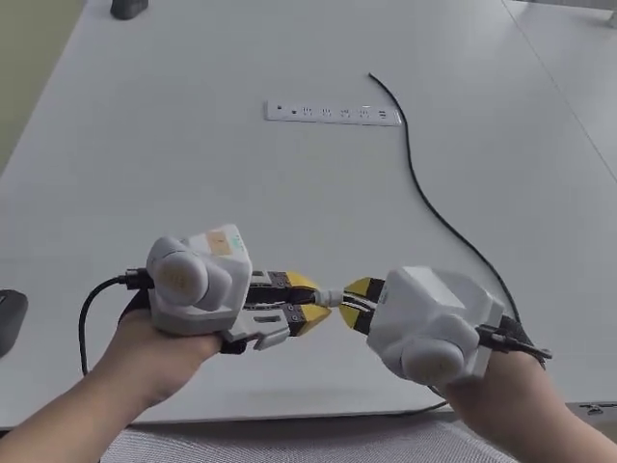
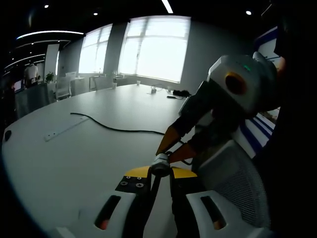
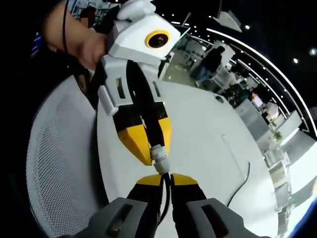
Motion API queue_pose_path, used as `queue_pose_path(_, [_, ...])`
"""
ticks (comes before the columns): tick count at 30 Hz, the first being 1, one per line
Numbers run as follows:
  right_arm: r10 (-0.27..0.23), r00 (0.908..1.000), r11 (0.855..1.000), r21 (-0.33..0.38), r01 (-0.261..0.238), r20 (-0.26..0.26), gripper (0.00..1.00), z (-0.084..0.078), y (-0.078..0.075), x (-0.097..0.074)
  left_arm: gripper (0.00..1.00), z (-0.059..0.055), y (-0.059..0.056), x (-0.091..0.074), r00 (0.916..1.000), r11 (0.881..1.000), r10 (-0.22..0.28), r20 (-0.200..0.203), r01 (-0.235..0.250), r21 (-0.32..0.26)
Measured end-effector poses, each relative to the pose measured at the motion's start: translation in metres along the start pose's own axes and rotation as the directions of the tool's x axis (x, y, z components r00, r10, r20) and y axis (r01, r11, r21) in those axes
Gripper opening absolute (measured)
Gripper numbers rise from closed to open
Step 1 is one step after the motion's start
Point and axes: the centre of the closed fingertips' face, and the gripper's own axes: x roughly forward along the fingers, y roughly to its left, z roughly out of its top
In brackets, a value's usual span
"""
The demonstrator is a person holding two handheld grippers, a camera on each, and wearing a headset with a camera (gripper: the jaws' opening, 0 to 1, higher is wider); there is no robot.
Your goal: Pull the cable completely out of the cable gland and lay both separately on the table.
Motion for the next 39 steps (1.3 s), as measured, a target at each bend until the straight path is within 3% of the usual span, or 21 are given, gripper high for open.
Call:
queue_pose_path(14, [-0.017,0.9998,0.998,0.059,0.016,0.009,0.00,-0.002,-0.003,0.000,0.15,0.002,0.001,0.001,1.0000,1.000,0.006,0.008,-0.006,0.001])
queue_pose_path(25, [-0.031,0.9993,0.982,0.185,0.027,0.018,0.00,-0.012,-0.011,-0.001,0.15,0.004,0.002,0.000,0.9997,1.000,0.018,0.015,-0.018,0.007])
queue_pose_path(32, [-0.048,0.9988,0.946,0.320,0.045,0.002,0.00,-0.027,-0.015,0.000,0.15,0.005,0.003,-0.001,0.9995,1.000,0.025,0.019,-0.025,0.005])
queue_pose_path(36, [-0.054,0.9984,0.910,0.410,0.057,-0.019,0.00,-0.041,-0.016,0.002,0.15,0.004,0.002,-0.002,0.9995,1.000,0.027,0.018,-0.027,0.005])
queue_pose_path(39, [-0.053,0.9978,0.873,0.483,0.066,-0.041,0.00,-0.053,-0.016,0.003,0.15,0.004,0.003,-0.004,0.9994,1.000,0.029,0.020,-0.029,0.002])
